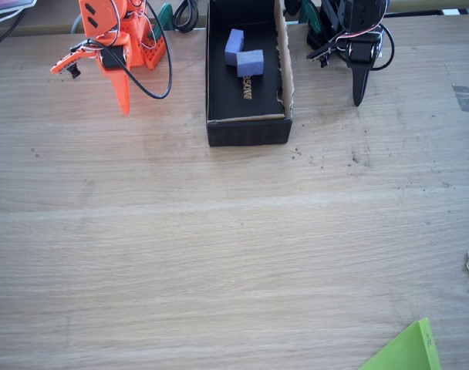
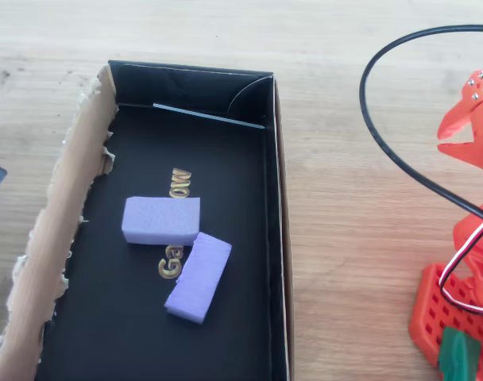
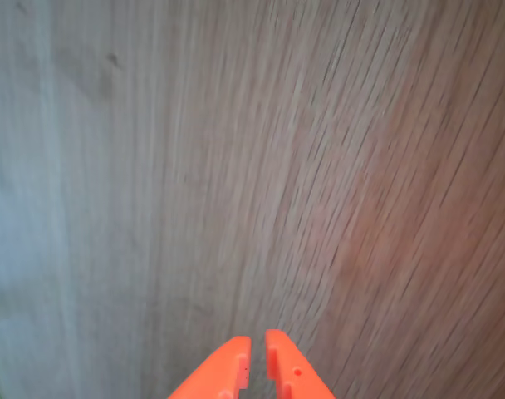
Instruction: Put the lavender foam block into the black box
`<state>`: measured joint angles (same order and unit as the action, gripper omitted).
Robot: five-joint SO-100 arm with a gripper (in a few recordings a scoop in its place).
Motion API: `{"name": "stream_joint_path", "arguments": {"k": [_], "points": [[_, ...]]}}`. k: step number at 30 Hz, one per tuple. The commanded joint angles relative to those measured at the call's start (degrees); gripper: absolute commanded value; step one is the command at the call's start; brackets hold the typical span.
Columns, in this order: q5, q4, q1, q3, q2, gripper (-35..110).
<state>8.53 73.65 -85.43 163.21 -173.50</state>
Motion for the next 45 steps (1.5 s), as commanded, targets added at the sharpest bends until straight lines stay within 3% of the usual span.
{"name": "stream_joint_path", "arguments": {"k": [1, 17, 22, 45], "points": [[0.4, 1.1, -0.4, 0.2, -0.6, 0], [0.1, -2.6, -1.3, 0.2, 6.5, 0], [1.0, 1.1, -1.3, 0.2, -0.5, 1], [1.3, 1.2, -1.2, 0.2, -0.6, 0]]}}
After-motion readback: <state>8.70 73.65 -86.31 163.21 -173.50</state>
